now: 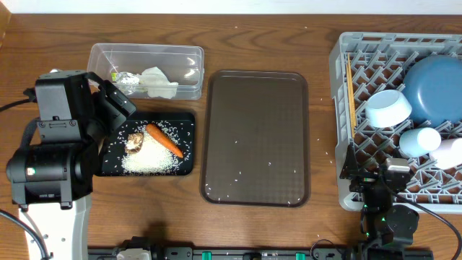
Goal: Sort waste into correct bins and load items into the dishwasher rack
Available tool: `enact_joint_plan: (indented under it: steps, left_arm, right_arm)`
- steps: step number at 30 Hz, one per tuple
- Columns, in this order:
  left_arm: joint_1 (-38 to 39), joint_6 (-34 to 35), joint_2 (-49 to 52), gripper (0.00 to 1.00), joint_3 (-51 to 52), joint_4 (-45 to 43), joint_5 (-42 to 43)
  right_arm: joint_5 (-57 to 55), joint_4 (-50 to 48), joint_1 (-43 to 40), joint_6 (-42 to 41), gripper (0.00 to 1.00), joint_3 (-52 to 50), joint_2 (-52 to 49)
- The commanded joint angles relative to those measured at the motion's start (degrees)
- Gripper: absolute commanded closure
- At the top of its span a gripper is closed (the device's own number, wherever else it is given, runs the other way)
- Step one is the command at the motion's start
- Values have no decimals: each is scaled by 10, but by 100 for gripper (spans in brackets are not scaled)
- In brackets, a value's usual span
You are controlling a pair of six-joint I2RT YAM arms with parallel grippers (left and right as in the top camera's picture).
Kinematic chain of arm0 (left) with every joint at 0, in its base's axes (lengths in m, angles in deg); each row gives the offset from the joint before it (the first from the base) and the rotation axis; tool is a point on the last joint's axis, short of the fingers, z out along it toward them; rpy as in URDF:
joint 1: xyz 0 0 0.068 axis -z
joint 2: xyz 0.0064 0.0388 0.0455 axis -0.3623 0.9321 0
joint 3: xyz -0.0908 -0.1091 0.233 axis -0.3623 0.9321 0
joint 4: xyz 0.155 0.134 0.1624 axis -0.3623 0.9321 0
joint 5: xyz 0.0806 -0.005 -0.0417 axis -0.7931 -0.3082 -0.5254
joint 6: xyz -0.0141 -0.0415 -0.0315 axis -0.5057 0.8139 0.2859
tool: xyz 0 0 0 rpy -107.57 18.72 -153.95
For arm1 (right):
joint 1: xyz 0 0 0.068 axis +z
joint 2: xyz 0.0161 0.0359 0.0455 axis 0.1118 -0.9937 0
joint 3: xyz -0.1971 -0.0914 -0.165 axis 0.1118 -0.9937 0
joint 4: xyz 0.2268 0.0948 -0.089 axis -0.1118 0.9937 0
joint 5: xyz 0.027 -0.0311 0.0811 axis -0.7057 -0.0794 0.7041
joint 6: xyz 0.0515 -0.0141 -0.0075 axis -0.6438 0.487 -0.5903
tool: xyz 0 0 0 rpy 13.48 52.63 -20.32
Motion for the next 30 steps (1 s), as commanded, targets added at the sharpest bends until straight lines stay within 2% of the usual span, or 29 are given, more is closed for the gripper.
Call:
enact_joint_plan:
  steps: [1, 8, 14, 19, 24, 28, 30]
  left_arm:
    - [1, 1, 2, 2, -2, 2, -9]
    - [1, -1, 2, 2, -2, 4, -9]
    - [2, -20, 9, 2, -1, 47, 0]
    - [2, -42, -7, 2, 48, 30, 12]
    - [2, -110, -76, 2, 176, -73, 39]
    - [2, -210, -156, 2, 314, -230, 133]
    - [3, -226, -191, 2, 372, -295, 160]
  right_arm:
    - [0, 2, -4, 12, 1, -1, 4]
    - [0, 2, -4, 12, 1, -1, 4]
    - [0, 2, -4, 12, 1, -1, 4]
    - [0, 2, -4, 13, 1, -1, 4]
    - [0, 2, -4, 12, 1, -1, 3]
    - [0, 2, -4, 12, 1, -1, 3]
    - [0, 2, -4, 12, 1, -1, 4]
